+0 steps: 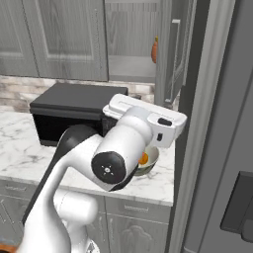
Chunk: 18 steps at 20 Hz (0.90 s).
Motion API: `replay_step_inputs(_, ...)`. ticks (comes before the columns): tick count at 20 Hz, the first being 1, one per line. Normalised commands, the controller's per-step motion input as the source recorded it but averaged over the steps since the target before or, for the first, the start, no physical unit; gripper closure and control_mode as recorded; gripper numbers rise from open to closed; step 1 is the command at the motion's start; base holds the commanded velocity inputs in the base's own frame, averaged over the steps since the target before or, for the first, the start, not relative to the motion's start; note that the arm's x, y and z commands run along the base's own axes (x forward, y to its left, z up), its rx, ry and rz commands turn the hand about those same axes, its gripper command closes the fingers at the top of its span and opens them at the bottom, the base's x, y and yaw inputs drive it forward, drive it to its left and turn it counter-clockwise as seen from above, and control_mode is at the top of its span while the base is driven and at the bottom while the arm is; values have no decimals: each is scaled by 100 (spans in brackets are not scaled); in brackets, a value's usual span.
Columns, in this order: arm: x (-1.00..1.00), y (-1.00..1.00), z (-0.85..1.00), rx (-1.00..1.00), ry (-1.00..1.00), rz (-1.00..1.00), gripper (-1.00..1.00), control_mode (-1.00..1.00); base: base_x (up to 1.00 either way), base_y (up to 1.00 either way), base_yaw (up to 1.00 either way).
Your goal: Open the cabinet. Pick the pear and orange from the cabinet and place them into the bowl. Then close the cabinet.
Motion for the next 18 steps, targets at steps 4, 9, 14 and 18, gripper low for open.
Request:
replay_step_inputs(4, 79, 2, -42, 0, 0, 9, -100, -100, 0, 0, 0)
replay_step_inputs(9, 100, 23, -43, 0, 0, 5, -100, -100, 0, 0, 0)
replay_step_inputs(14, 88, 2, -17, 0, 4, 3, -100, -100, 0, 0, 0)
replay_step_inputs(18, 76, 0, -9, 5, 7, 0, -100, -100, 0, 0, 0)
